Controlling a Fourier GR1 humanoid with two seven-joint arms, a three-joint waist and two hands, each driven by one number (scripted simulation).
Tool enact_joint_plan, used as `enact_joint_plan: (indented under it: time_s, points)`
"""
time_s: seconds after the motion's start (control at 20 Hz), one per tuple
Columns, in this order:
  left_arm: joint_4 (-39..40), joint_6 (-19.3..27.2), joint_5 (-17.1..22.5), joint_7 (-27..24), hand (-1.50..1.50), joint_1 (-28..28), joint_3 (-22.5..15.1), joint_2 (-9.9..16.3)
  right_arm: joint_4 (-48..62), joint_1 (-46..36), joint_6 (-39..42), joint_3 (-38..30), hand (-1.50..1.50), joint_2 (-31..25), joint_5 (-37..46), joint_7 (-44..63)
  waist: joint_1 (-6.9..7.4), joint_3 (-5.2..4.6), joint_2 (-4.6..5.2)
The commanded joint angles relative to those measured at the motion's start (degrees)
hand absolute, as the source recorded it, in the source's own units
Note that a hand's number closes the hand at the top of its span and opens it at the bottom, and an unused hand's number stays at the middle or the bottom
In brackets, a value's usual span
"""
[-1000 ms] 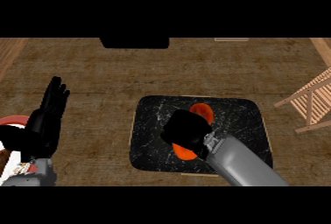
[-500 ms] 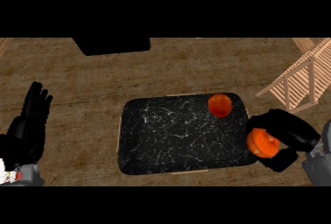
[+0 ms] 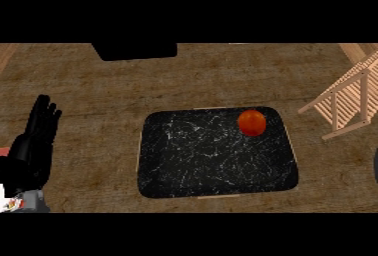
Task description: Pick the squash from the tray and place it in the tiered shelf
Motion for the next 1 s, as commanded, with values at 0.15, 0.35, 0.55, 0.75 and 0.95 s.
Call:
enact_joint_plan:
  time_s: [0.15, 0.35, 0.55, 0.75, 0.95]
  points:
    - [-0.73, -2.21, 1.31, -0.39, 0.0, 0.79, -0.48, 0.28, 9.19, 2.45, 16.53, -16.67, 1.5, -10.54, -21.33, -4.11, 2.08, -0.2, -0.01]
    - [0.16, -1.51, 0.25, 1.4, 0.0, -2.54, -1.0, 0.32, 17.08, 1.04, 20.85, -21.82, 1.5, -17.68, -27.57, -0.89, 3.42, -0.06, 0.44]
    - [-1.14, -1.39, -0.27, 2.09, 0.0, -2.18, -2.71, -1.04, 23.23, 0.76, 21.1, -21.67, 1.5, -21.38, -27.59, -1.62, 4.51, -0.02, 0.5]
    - [2.02, -4.06, 1.21, -1.74, 0.0, -2.06, -1.48, -0.23, 22.97, -6.19, 16.77, -17.12, 1.5, -18.15, -28.58, 5.97, 5.74, -0.08, 0.72]
    - [1.92, -1.97, -1.38, 0.94, 0.0, -5.25, -3.58, -1.46, 31.74, -11.71, 16.4, -15.24, 1.5, -20.31, -26.99, 3.2, 6.38, 0.08, 1.0]
